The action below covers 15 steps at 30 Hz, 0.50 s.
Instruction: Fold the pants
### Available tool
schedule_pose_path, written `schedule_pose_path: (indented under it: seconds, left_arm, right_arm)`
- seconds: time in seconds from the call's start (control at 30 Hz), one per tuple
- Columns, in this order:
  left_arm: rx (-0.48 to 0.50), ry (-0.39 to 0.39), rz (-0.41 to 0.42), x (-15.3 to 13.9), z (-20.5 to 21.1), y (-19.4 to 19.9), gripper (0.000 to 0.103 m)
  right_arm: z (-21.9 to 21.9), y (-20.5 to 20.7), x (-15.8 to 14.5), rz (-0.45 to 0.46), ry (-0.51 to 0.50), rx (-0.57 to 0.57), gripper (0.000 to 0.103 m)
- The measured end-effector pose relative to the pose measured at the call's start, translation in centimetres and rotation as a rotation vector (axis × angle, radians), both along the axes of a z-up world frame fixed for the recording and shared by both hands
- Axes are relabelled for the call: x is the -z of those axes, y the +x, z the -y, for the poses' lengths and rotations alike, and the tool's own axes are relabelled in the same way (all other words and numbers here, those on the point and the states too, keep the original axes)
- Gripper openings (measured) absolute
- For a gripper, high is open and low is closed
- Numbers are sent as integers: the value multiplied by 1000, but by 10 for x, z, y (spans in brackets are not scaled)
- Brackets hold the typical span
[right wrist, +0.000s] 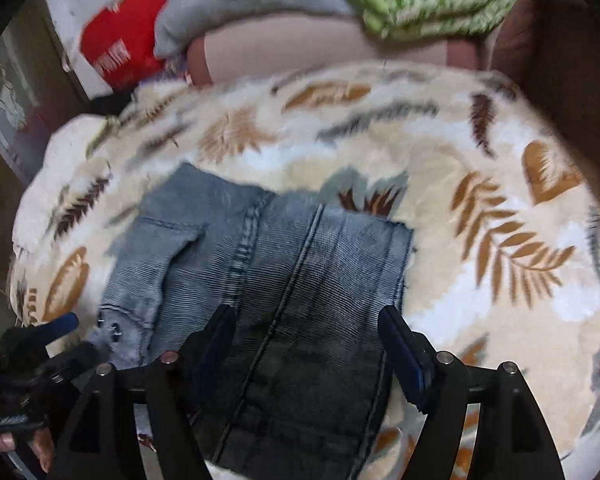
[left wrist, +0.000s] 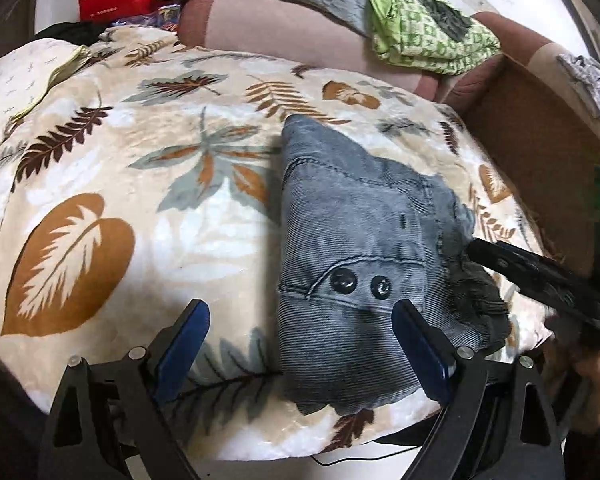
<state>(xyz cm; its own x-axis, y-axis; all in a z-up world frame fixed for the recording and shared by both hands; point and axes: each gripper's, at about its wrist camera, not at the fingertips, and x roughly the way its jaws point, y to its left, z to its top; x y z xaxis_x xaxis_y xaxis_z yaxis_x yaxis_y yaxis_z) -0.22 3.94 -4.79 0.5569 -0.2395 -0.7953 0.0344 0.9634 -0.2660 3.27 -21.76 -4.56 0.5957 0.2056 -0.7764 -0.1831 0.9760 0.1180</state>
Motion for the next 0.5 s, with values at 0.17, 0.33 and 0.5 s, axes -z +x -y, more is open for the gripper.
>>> schedule_pose_path:
  seconds: [0.17,0.33,0.5]
  left_arm:
    - [-1,56,-26,4,5,-1,92]
    - [7,88,-25,3,9,-1,92]
    - [4,101,-30,5,12,2,92]
  right_arm:
    - [-10,-16,38,-57,-93,-51,86]
    - [8,-25,13,21,-17,2,86]
    - [1,-26,31,-20,-102,-23,94]
